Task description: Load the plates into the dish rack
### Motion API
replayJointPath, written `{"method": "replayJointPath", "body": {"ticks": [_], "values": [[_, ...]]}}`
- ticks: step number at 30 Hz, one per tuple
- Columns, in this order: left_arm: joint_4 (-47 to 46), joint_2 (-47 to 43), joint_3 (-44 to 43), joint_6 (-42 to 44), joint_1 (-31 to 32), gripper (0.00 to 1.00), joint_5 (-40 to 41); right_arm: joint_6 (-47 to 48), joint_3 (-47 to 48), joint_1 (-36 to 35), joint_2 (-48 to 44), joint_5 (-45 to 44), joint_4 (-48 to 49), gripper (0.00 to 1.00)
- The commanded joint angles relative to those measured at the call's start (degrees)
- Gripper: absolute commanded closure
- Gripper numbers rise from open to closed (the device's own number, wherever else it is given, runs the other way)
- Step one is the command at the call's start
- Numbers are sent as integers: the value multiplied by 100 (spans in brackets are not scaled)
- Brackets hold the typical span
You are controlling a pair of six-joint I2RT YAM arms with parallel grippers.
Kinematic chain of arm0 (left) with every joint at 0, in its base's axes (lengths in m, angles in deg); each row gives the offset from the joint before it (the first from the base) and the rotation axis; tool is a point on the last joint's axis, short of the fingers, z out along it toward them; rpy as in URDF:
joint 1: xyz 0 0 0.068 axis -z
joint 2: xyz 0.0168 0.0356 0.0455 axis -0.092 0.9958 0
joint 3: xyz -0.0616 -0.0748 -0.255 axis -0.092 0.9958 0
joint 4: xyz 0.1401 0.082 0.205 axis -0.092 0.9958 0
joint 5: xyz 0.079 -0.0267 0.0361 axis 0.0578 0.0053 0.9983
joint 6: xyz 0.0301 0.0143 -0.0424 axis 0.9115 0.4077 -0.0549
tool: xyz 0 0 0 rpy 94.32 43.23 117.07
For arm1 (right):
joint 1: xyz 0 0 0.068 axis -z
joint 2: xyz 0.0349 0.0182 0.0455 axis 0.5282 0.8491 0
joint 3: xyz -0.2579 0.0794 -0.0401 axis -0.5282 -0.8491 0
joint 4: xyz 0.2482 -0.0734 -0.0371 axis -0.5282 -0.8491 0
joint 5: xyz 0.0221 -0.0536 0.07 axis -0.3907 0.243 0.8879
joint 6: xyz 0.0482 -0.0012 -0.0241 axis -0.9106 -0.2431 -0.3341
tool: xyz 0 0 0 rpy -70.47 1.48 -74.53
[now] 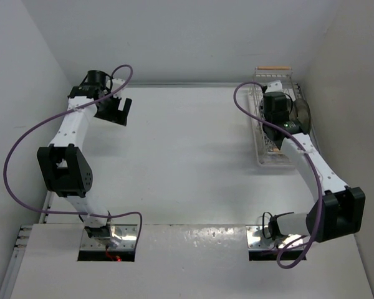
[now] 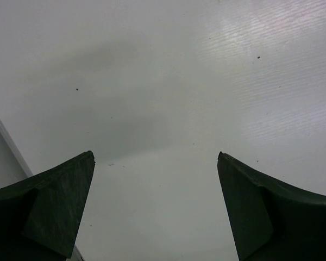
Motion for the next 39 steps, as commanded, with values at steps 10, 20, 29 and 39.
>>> {"method": "replayJointPath", "body": {"ticks": [10, 20, 29, 39], "values": [[-59, -212, 96, 40, -15, 0, -53, -1062, 965, 177, 423, -38, -757, 92], [-59, -212, 96, 40, -15, 0, -53, -1107, 852, 213, 231, 313, -652, 65], [-59, -212, 96, 93, -68, 0, 0, -773, 1186, 177, -612, 989, -109, 18], [-111, -107, 44, 31, -121, 0, 53, -438, -79, 134, -2028, 5592, 1036, 0]]}}
